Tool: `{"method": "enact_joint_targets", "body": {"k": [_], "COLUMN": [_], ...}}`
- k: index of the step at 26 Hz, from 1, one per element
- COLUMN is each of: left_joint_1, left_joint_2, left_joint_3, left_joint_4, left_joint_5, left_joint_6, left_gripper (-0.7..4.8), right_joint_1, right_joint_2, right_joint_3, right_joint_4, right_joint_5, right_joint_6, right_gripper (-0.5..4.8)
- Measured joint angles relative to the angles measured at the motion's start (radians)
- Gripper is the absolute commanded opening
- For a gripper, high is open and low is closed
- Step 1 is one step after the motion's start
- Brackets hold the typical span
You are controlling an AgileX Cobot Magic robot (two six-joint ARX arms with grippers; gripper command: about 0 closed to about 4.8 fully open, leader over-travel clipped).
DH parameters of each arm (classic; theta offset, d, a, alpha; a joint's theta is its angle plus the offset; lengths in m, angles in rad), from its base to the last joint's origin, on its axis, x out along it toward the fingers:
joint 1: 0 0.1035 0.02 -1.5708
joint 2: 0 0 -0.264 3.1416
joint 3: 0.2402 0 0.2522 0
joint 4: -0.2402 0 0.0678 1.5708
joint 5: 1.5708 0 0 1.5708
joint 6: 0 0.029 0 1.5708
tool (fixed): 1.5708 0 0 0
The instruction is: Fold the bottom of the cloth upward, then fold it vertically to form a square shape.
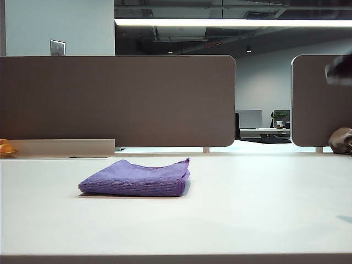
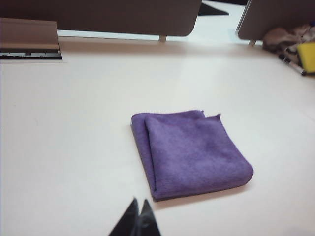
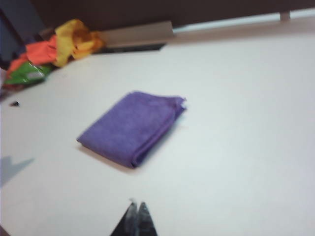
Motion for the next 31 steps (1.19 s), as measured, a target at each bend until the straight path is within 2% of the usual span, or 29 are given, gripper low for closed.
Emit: {"method": "enact_joint_targets", "body": {"k": [5,11,17,19,31], "left_joint_1": [0.0,0.0,0.0,0.0,0.0], "left_joint_2": [0.0,0.0,0.0,0.0,0.0], "left_joint_3": [-0.072,-0.117,-0.118,-0.12,-0.188], "left_joint_4": [0.005,0.002,0.015,0.018,0.026], "left_joint_5": [0.0,-0.034,-0.173,-0.198,-0.196], "left_joint_6": [0.021,0.021,0.021,0.021,0.02], "left_gripper": [-0.05,-0.05,-0.06,-0.06,-0.06], "right_joint_1": [0.0,0.0,0.0,-0.001,0.0], "right_joint_2": [0.0,0.0,0.0,0.0,0.0], "right_joint_3": [-0.096,-0.122,-0.125,-0.129,-0.142], "right_joint_4": [-0.001,-0.024,-0.03,-0.035,-0.1], "right_joint_5": [0.014,0.1,0.244,0.261,0.258], "right_joint_6": [-0.021,-0.025,-0.025,-0.025,-0.02], "right_gripper": [0.04,0.03,0.03,0.03,0.03]}}
